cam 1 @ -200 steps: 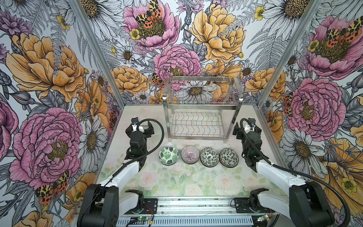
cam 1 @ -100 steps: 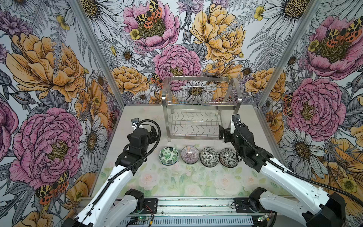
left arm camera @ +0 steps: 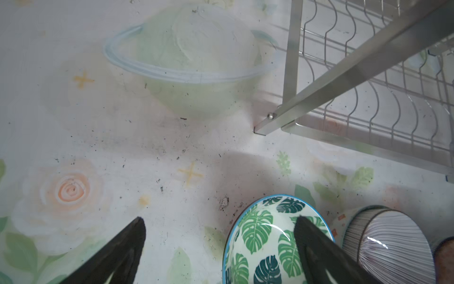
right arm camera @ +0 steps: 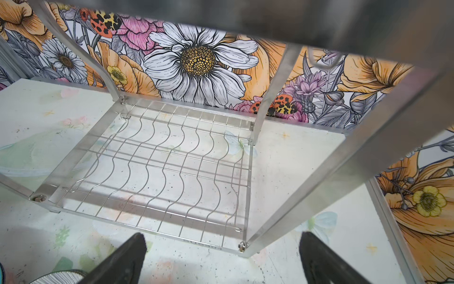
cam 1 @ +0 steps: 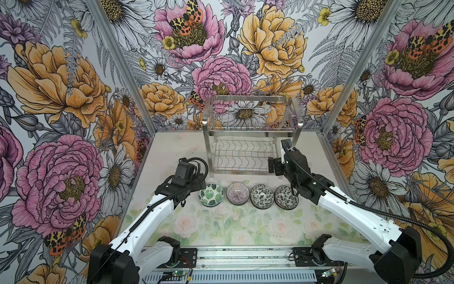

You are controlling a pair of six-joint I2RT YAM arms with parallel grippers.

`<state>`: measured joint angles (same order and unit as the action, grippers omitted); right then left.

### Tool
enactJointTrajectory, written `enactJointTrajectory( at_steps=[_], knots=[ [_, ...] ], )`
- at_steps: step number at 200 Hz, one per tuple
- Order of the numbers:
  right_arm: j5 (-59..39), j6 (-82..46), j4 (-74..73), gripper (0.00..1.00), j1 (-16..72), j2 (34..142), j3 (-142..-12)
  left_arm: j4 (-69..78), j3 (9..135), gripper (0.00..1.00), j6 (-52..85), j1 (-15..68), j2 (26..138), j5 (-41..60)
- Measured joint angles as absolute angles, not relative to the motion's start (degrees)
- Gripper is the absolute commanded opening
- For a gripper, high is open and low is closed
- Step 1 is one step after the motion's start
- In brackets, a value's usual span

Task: Load the bowls into the dish rack
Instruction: 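Lower the left gripper onto the green leaf bowl rim and grasp it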

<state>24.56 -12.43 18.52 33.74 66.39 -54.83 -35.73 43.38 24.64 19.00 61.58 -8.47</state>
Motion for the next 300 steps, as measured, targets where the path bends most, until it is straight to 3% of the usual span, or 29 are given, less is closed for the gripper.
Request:
enactJointTrajectory(
  at_steps=[61, 123, 258, 300],
  knots=[
    [24.2, -12.5, 19.1, 1.0, 33.7, 66.6, -54.8, -36.4, 41.7, 0.73, 26.4, 21.4, 66.2, -6.4],
    [24.2, -12.6, 19.1, 1.0, 33.7, 66.6, -54.8, -36.7, 41.5, 0.42, 27.6, 23.5, 69.1, -7.4],
    [24.2, -12.6, 19.1, 1.0, 33.7, 66.6, -53.3, -36.6, 41.5, 0.18, 27.1, 23.6, 71.0, -9.1],
    [24.2, -12.6, 19.1, 1.0, 33.7, 66.6, -52.8, -36.1, 41.5, 0.07, 27.2, 23.8, 70.7, -9.1]
  ],
)
